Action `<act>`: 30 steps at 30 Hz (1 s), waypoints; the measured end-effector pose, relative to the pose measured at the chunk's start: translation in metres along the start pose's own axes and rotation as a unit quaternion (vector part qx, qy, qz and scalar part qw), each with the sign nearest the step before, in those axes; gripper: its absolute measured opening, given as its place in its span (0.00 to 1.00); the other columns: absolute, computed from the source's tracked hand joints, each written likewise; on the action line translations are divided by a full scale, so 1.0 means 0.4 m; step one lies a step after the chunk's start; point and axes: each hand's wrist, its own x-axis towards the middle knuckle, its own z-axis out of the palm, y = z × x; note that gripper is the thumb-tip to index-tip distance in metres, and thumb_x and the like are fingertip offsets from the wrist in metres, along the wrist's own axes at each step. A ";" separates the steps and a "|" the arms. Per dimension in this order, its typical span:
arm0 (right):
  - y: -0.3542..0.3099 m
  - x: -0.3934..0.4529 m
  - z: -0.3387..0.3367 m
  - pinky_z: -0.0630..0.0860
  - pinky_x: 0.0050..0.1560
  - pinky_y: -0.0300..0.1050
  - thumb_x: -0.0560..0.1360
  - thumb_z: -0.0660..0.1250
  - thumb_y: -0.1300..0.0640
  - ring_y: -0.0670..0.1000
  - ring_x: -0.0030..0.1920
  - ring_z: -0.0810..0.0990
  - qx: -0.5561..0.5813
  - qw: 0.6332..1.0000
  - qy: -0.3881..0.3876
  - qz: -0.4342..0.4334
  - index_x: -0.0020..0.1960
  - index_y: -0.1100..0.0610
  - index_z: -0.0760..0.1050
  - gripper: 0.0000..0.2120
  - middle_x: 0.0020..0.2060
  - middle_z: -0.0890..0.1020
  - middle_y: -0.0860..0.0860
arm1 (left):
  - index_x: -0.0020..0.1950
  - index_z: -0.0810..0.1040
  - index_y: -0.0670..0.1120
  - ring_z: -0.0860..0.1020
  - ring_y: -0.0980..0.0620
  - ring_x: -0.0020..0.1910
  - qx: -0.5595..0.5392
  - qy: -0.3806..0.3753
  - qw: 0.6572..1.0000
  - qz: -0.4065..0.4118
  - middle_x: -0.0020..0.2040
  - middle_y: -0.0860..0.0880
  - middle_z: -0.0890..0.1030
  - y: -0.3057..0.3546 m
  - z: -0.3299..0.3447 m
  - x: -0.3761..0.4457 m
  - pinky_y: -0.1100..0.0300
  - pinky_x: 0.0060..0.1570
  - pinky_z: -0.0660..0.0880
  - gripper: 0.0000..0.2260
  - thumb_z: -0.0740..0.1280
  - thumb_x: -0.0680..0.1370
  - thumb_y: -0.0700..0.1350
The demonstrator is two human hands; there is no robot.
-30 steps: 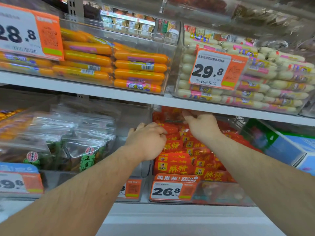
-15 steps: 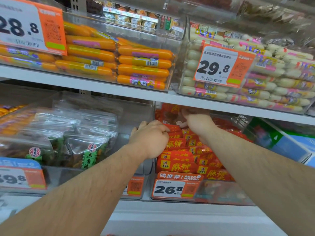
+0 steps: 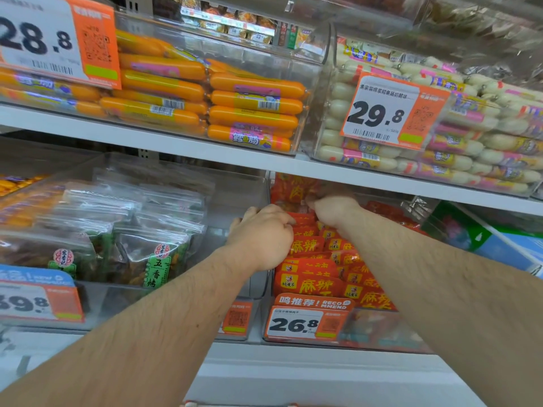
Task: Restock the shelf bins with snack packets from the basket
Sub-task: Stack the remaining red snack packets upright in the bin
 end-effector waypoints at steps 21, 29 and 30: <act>0.021 -0.536 0.198 0.67 0.36 0.45 0.66 0.59 0.54 0.50 0.34 0.73 0.179 0.937 0.150 -0.261 0.32 0.56 0.75 0.09 0.30 0.76 0.50 | 0.46 0.65 0.54 0.79 0.44 0.50 0.091 0.046 0.994 0.033 0.49 0.51 0.80 -0.032 0.058 -0.442 0.55 0.40 0.68 0.07 0.63 0.76 0.51; 0.123 -0.702 0.604 0.74 0.38 0.48 0.76 0.64 0.56 0.54 0.38 0.77 0.097 0.957 -0.272 -0.039 0.37 0.56 0.76 0.10 0.35 0.79 0.52 | 0.57 0.76 0.49 0.78 0.50 0.49 0.151 -0.282 0.947 -0.030 0.52 0.51 0.80 -0.239 0.258 -0.553 0.58 0.47 0.74 0.11 0.61 0.77 0.49; 0.128 -0.719 0.648 0.72 0.35 0.45 0.77 0.63 0.56 0.51 0.34 0.74 0.107 0.945 -0.310 0.001 0.34 0.53 0.73 0.13 0.31 0.76 0.50 | 0.53 0.76 0.49 0.77 0.51 0.48 0.143 -0.278 0.949 -0.032 0.50 0.53 0.79 -0.255 0.274 -0.563 0.59 0.49 0.74 0.09 0.61 0.77 0.50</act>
